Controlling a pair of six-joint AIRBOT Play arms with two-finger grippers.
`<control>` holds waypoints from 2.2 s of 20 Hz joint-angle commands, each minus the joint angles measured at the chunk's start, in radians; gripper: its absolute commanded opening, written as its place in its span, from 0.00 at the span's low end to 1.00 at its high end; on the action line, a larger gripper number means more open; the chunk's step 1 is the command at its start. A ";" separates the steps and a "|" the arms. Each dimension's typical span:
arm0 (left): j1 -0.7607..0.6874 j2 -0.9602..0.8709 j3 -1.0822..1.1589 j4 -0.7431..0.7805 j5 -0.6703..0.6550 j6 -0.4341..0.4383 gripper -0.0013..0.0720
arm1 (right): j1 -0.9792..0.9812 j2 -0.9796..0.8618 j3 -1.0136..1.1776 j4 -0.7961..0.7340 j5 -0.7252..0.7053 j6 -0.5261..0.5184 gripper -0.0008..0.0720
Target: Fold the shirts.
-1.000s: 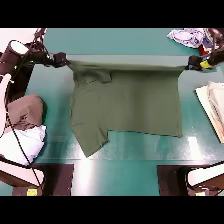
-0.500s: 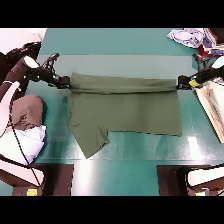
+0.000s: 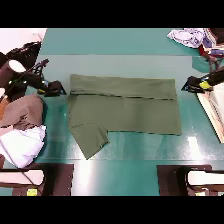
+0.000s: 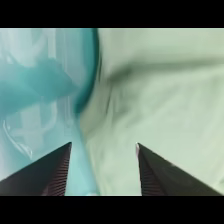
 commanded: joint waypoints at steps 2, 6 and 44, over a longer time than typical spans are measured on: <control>0.016 0.283 -0.375 0.018 0.019 -0.063 0.69 | -0.014 0.126 -0.002 0.002 0.048 -0.008 0.61; 0.016 0.485 -0.697 -0.044 0.032 -0.063 0.68 | 0.021 0.187 -0.002 0.008 0.052 -0.008 0.61; -0.202 0.558 -0.731 -0.294 0.218 -0.003 0.05 | -0.425 0.441 -0.944 0.271 -0.127 -0.142 0.59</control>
